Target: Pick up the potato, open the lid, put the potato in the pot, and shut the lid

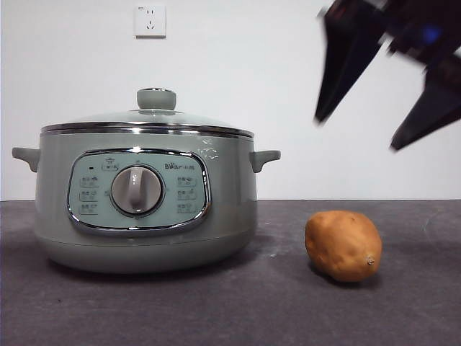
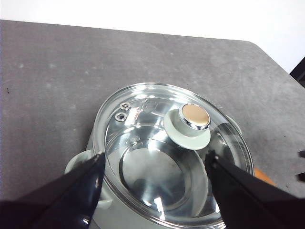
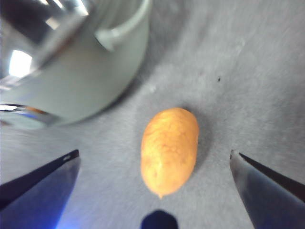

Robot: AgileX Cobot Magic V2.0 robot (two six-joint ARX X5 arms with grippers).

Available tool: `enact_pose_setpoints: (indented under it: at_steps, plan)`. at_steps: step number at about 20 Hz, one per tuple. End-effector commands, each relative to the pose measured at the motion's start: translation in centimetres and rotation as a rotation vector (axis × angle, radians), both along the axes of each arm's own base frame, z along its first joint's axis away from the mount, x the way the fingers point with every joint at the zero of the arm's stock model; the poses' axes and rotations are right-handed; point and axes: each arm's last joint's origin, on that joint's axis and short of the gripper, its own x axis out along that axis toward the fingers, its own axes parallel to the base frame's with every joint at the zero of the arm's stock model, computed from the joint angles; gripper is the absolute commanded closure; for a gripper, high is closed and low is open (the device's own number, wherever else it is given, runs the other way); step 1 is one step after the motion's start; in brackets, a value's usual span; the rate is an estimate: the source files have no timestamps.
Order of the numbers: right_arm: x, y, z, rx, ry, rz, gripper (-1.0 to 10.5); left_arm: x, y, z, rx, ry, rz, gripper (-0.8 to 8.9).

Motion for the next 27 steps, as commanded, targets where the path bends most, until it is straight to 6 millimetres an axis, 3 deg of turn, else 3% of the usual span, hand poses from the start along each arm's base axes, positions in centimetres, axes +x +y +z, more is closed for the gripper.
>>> enact_pose_setpoints:
  at_steps: [1, 8, 10, 13, 17, 20, 27]
  plan:
    - [1.1, 1.5, -1.8, -0.030, 0.032, -0.007, 4.1, 0.0, -0.1, 0.2, -0.004, -0.008, -0.005, 4.62]
    - [4.1, 3.6, -8.0, -0.149, 0.160, -0.035, 4.2, -0.2, -0.1, -0.1, 0.000, 0.029, -0.003, 4.62]
    - [4.3, 3.7, -8.6, -0.160, 0.175, -0.035, 5.8, -0.2, 0.0, -0.3, 0.003, 0.042, -0.003, 4.63]
    - [4.2, 3.7, -8.6, -0.151, 0.183, -0.052, 9.2, -0.3, 0.0, -0.3, 0.003, 0.050, -0.004, 4.63]
    - [3.7, 3.4, -7.9, -0.156, 0.191, -0.053, 9.6, -0.3, -0.1, -0.3, 0.004, 0.047, -0.009, 4.63]
    - [2.5, 2.6, -5.9, -0.150, 0.182, -0.054, 9.6, 0.0, -0.3, -0.3, 0.003, 0.036, -0.025, 4.62]
    - [-1.6, -0.1, -0.3, -0.086, 0.097, -0.065, 9.6, 3.5, -4.4, -0.9, -0.005, 0.002, -0.160, 4.57]
